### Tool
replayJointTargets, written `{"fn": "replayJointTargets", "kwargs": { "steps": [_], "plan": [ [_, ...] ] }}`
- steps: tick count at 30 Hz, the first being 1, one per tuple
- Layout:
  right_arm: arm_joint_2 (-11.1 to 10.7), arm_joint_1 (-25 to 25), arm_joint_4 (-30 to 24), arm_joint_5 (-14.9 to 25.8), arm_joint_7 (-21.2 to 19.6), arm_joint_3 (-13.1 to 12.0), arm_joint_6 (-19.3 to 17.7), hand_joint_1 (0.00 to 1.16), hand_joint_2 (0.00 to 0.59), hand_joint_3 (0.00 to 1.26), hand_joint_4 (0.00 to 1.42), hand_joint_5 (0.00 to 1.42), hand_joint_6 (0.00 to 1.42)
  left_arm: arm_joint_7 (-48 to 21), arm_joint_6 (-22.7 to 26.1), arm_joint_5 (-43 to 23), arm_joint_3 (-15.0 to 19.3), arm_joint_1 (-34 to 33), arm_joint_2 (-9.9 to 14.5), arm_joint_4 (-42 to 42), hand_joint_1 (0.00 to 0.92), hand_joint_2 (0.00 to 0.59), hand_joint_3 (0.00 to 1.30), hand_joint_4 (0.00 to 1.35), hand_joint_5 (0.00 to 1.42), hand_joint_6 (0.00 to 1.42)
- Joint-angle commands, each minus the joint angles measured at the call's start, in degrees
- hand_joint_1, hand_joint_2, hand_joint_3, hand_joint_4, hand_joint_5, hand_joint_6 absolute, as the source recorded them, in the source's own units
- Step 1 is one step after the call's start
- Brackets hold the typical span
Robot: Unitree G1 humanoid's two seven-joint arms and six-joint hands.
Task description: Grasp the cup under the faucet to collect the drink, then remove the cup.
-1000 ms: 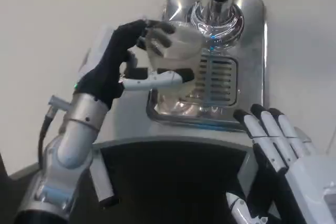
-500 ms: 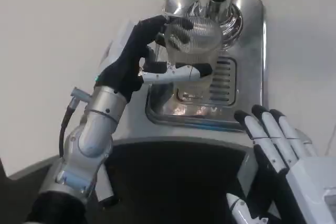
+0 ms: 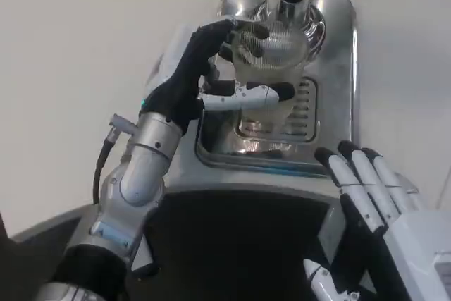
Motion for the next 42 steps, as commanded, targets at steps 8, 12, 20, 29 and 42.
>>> {"fn": "replayJointTargets", "kwargs": {
  "steps": [8, 12, 20, 29, 42],
  "plan": [
    [0.39, 1.36, 0.35, -0.18, -1.08, 0.81, 0.43, 0.27, 0.532, 0.08, 0.01, 0.03, 0.1, 3.77, -2.19, 1.28, -1.01, -1.98, -0.73, 2.81, 0.81, 0.129, 1.0, 1.06, 1.35, 1.42],
    [0.5, 1.38, 0.23, -0.06, -0.97, 0.65, 0.56, 0.27, 0.532, 0.08, 0.01, 0.03, 0.1, 3.86, -2.44, 1.36, -1.48, -2.14, -0.6, 3.73, 0.741, 0.108, 0.74, 0.79, 1.14, 1.3],
    [0.87, 1.22, 0.28, 0.03, -0.43, 1.0, 0.72, 0.27, 0.532, 0.08, 0.01, 0.03, 0.1, 3.46, -3.06, 2.06, -2.27, -1.85, 0.33, 3.7, 0.528, 0.067, 0.16, 0.14, 0.58, 0.66],
    [0.84, 1.13, 0.68, 0.88, -0.56, 0.85, 0.68, 0.27, 0.528, 0.08, 0.01, 0.04, 0.12, 2.77, -4.17, 1.83, -2.32, -0.71, 0.66, 2.85, 0.444, 0.06, 0.12, 0.08, 0.49, 0.51],
    [0.73, 7.17, -1.18, -1.96, -4.0, 4.4, -1.08, 0.26, 0.534, 0.08, 0.02, 0.04, 0.12, 1.24, -3.44, -0.76, -0.77, 3.19, 1.61, -3.44, 0.215, 0.044, 0.05, 0.0, 0.37, 0.33]
  ]
}}
